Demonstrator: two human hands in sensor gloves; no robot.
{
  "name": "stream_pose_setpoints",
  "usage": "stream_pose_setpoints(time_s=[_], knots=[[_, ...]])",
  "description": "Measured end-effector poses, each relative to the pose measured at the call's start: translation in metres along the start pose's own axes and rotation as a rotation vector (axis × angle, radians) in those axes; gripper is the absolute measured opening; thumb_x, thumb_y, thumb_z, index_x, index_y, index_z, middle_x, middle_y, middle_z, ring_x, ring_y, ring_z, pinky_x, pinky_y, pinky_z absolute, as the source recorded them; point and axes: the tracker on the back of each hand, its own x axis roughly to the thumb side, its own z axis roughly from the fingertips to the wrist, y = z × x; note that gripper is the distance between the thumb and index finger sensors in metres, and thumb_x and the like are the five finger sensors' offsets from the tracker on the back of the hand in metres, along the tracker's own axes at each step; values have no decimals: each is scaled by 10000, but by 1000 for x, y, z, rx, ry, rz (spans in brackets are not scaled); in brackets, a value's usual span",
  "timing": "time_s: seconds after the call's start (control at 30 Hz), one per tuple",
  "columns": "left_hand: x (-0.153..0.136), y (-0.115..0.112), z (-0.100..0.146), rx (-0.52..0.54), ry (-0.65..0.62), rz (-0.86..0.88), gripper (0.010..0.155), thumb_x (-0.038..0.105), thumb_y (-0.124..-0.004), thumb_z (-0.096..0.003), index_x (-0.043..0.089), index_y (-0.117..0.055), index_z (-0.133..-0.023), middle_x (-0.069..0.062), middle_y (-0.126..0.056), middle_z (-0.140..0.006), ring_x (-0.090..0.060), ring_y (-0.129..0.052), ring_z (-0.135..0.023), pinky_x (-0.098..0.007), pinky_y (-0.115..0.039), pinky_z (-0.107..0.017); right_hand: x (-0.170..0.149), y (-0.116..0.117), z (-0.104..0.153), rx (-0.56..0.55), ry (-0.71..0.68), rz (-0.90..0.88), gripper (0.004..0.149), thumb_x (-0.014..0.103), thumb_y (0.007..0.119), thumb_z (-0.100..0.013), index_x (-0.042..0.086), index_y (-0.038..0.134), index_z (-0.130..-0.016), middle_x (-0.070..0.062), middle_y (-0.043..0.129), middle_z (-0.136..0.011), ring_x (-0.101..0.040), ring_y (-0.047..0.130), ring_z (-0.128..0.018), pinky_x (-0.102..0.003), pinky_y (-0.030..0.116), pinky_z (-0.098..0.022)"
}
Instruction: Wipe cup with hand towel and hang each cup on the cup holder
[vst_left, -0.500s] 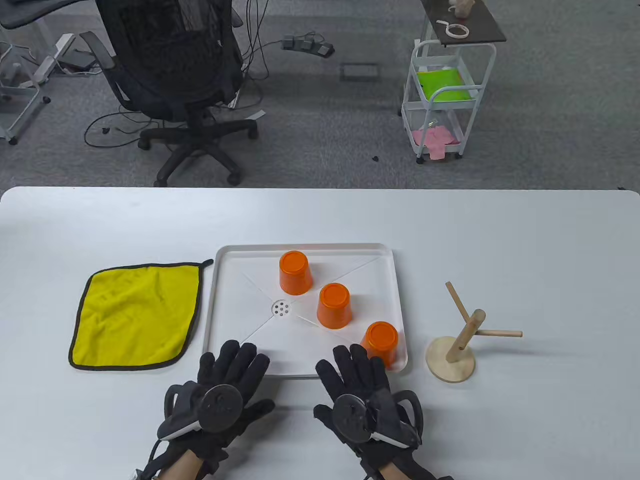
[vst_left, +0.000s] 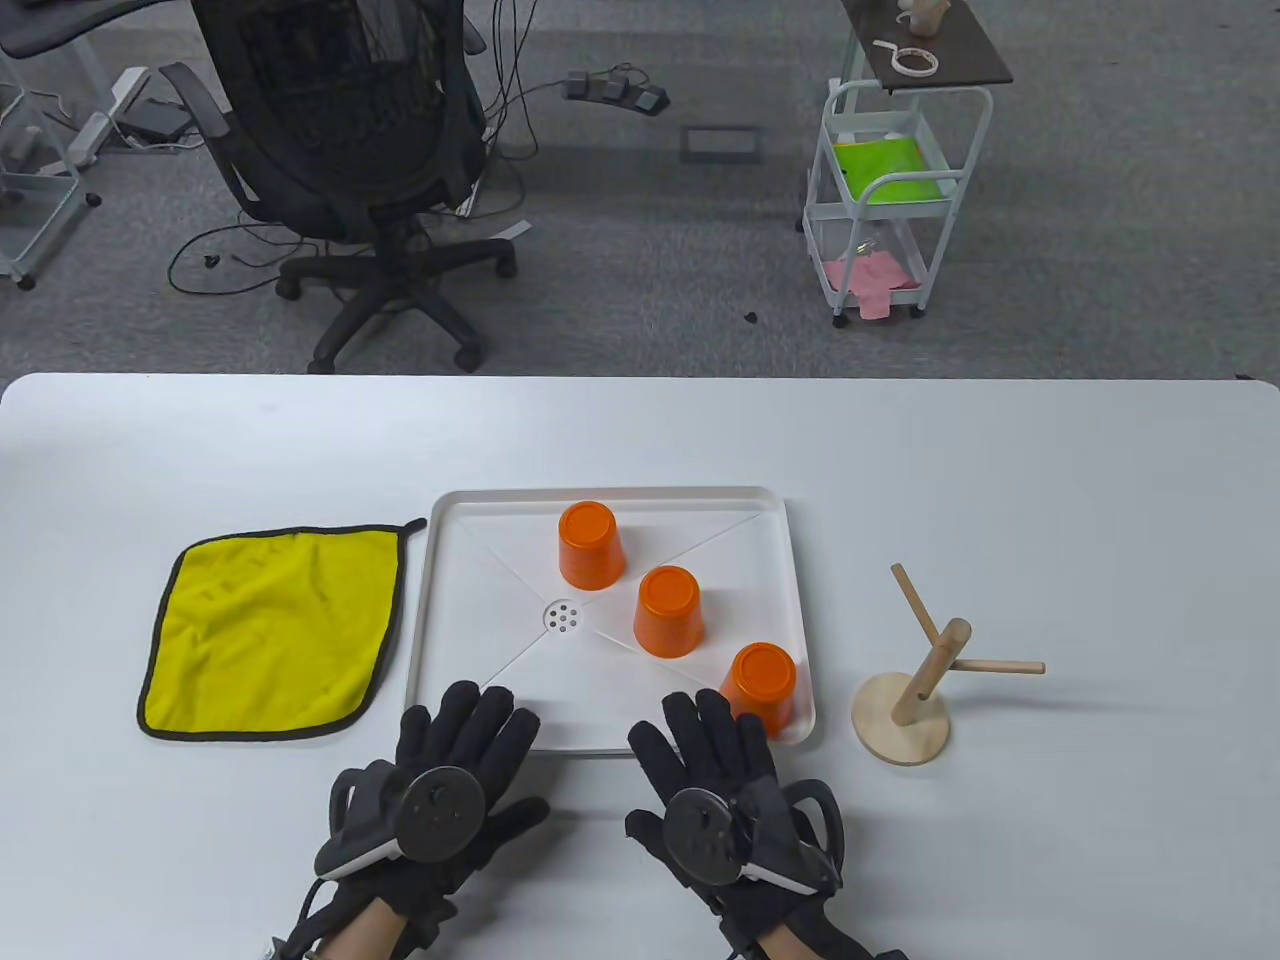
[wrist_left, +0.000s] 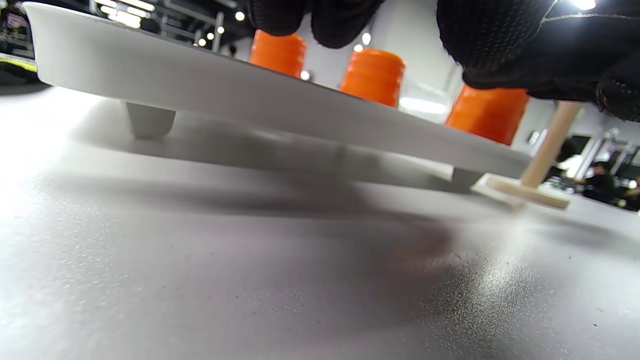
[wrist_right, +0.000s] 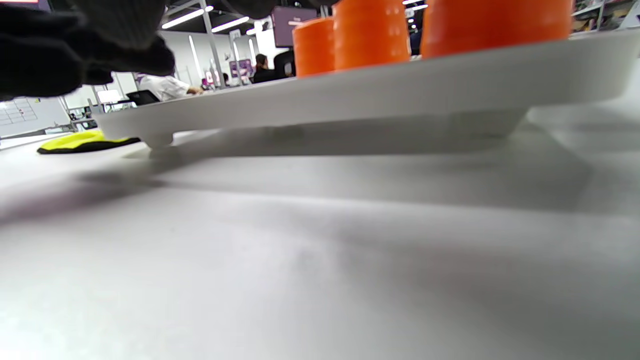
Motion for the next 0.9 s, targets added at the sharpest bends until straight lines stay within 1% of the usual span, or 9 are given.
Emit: stream_pose_setpoints(time_s=[0.37,0.53,0.73,0.8,0.9], knots=[[0,0,0,2,-3,-1,758,660,-590,-568,311,-328,-1188,-76,-277,-1288,-397,-145,-1157,-697,-216,-745,3,1,0,14,-10,11,729,598,582,-541,302,341,-1162,-155,252,-1220,-422,171,-1087,-603,233,-755],[0,0,0,4,-7,1,754,655,-591,-570,309,-331,-1187,-76,-280,-1287,-399,-149,-1156,-695,-222,-745,5,-2,2,-17,-11,23,727,597,583,-542,305,342,-1162,-148,252,-1221,-415,176,-1091,-600,239,-760],[1,0,1,11,-18,7,752,652,-592,-571,307,-334,-1187,-80,-286,-1287,-400,-152,-1155,-694,-226,-746,10,-21,5,-109,17,50,727,601,581,-549,323,327,-1170,-135,240,-1236,-407,172,-1108,-598,247,-779],[0,0,1,12,-21,8,750,652,-590,-572,307,-332,-1187,-79,-285,-1287,-400,-152,-1156,-694,-226,-746,7,-30,4,-134,48,52,729,602,584,-552,320,327,-1173,-140,241,-1239,-417,175,-1109,-603,251,-781],[1,0,1,14,-27,16,750,650,-592,-572,306,-336,-1187,-83,-288,-1286,-402,-156,-1155,-694,-229,-745,-5,-50,-3,-190,124,50,733,599,596,-555,311,335,-1176,-149,253,-1239,-441,198,-1107,-613,281,-777]])
